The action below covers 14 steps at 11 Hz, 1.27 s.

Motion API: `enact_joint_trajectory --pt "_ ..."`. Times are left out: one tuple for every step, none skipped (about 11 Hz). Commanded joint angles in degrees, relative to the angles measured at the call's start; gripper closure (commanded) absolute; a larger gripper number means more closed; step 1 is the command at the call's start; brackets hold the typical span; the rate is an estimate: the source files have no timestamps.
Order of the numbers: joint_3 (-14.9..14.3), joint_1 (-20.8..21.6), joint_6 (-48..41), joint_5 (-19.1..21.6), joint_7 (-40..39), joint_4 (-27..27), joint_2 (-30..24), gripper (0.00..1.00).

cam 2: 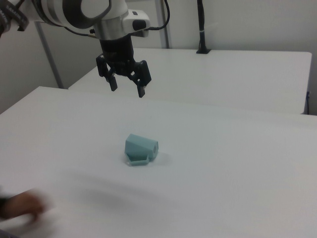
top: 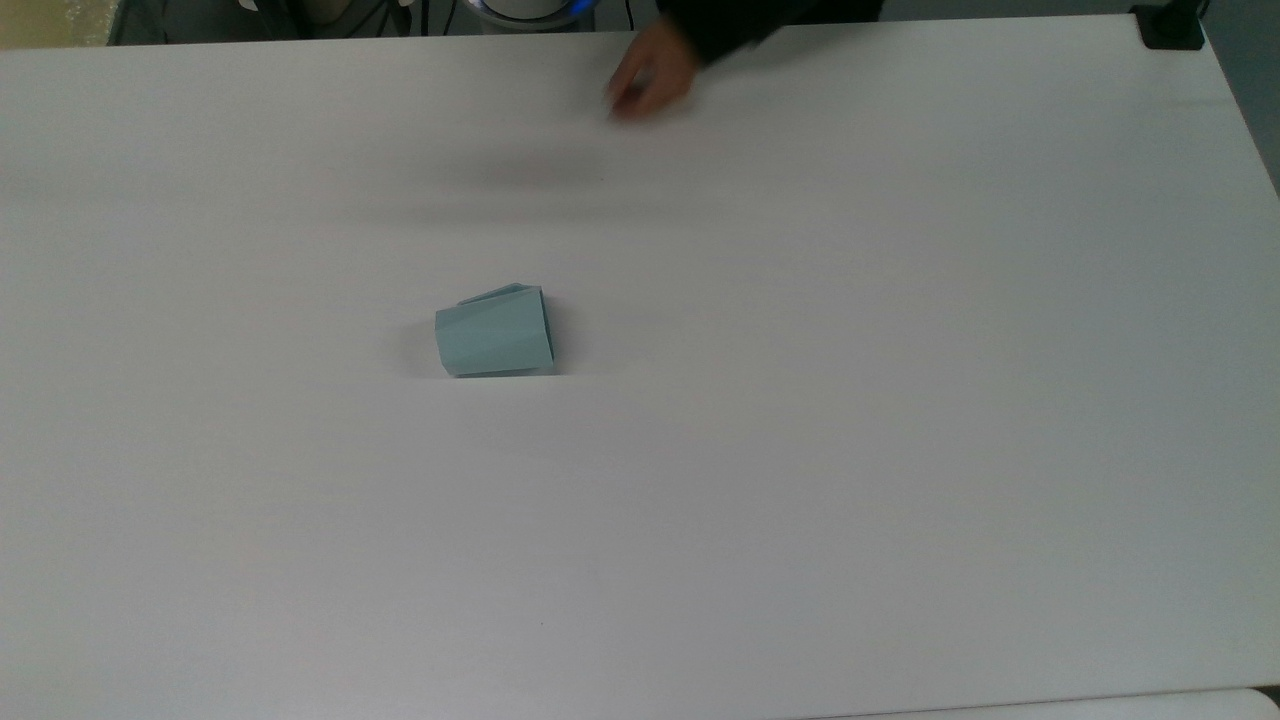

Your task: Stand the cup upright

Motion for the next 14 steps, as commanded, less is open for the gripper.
enact_joint_trajectory --pt "0.7 -0.6 -1.6 -3.2 0.2 -1.3 -1.7 0.00" --pt "0.7 -0.7 -2.0 -3.3 0.1 -1.2 -1.6 0.00" --pt "0.7 -0.8 -2.0 -3.3 -0.3 -1.1 -1.7 0.00" --pt "0.6 -0.7 -2.1 -3.3 0.1 -1.1 -1.7 0.00" --pt "0.6 -0.7 -2.0 -3.3 0.1 -1.1 -1.7 0.00" --pt "0.5 -0.8 -2.0 -3.3 -0.3 -1.0 -1.7 0.00" --pt "0.4 -0.7 -1.8 -3.2 -0.4 -1.1 -1.6 0.00" --pt "0.5 -0.6 -1.9 -2.9 -0.3 -1.2 -1.5 0.00" --pt "1.0 0.4 -1.5 -2.6 1.2 -1.1 -0.6 0.00" --pt "1.5 4.3 -0.9 -4.3 5.4 -0.8 2.1 0.00" --pt "1.8 8.7 -0.4 -10.2 9.4 -0.7 4.3 0.00" --pt "2.1 13.0 0.4 -16.1 12.8 -0.9 6.5 0.00" --pt "2.0 15.2 0.8 -18.8 14.5 -1.0 8.0 0.00" --pt "2.0 18.0 1.6 -22.3 16.7 -1.0 10.5 0.00"
